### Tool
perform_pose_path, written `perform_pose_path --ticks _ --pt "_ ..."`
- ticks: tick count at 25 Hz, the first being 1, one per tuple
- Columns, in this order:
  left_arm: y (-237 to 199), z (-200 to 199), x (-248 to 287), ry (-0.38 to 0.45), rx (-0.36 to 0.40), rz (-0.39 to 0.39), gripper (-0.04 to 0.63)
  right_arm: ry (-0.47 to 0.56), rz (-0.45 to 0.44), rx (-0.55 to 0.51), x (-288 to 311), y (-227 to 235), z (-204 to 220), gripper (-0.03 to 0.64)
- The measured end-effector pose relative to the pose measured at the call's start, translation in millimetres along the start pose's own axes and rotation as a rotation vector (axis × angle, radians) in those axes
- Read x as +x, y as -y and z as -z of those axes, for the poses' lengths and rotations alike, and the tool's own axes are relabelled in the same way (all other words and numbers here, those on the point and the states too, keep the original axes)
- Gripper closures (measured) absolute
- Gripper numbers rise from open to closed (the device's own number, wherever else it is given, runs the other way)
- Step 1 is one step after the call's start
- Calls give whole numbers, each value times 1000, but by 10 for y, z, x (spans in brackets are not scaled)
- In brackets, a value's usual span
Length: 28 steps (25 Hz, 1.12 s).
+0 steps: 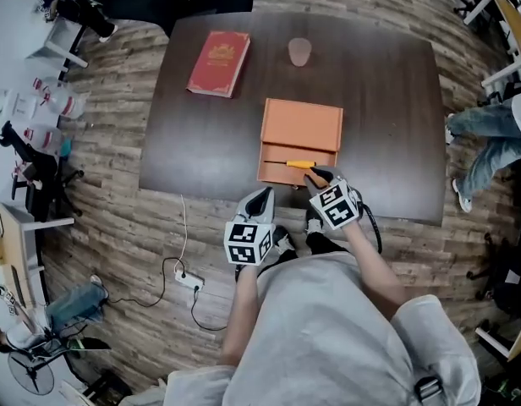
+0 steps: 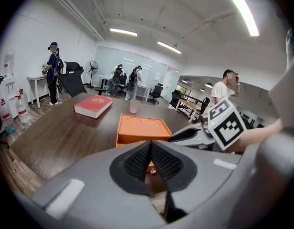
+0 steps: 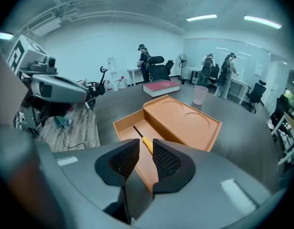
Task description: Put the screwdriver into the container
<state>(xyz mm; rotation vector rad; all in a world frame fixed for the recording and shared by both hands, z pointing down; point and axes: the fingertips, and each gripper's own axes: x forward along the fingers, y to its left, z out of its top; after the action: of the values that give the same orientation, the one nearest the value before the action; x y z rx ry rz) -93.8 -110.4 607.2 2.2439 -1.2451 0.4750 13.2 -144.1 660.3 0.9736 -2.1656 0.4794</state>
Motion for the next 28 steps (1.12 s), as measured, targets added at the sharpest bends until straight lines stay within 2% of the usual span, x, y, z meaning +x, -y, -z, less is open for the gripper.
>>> perform_pose_path --ticks 11,19,28 --pt "76 134 60 -44 34 35 541 134 89 125 -421 8 21 532" --pt "163 145 102 -53 43 54 541 158 29 131 -354 -123 37 540" --pt "234 161 131 -61 51 61 541 172 9 137 -320 -133 -41 598"
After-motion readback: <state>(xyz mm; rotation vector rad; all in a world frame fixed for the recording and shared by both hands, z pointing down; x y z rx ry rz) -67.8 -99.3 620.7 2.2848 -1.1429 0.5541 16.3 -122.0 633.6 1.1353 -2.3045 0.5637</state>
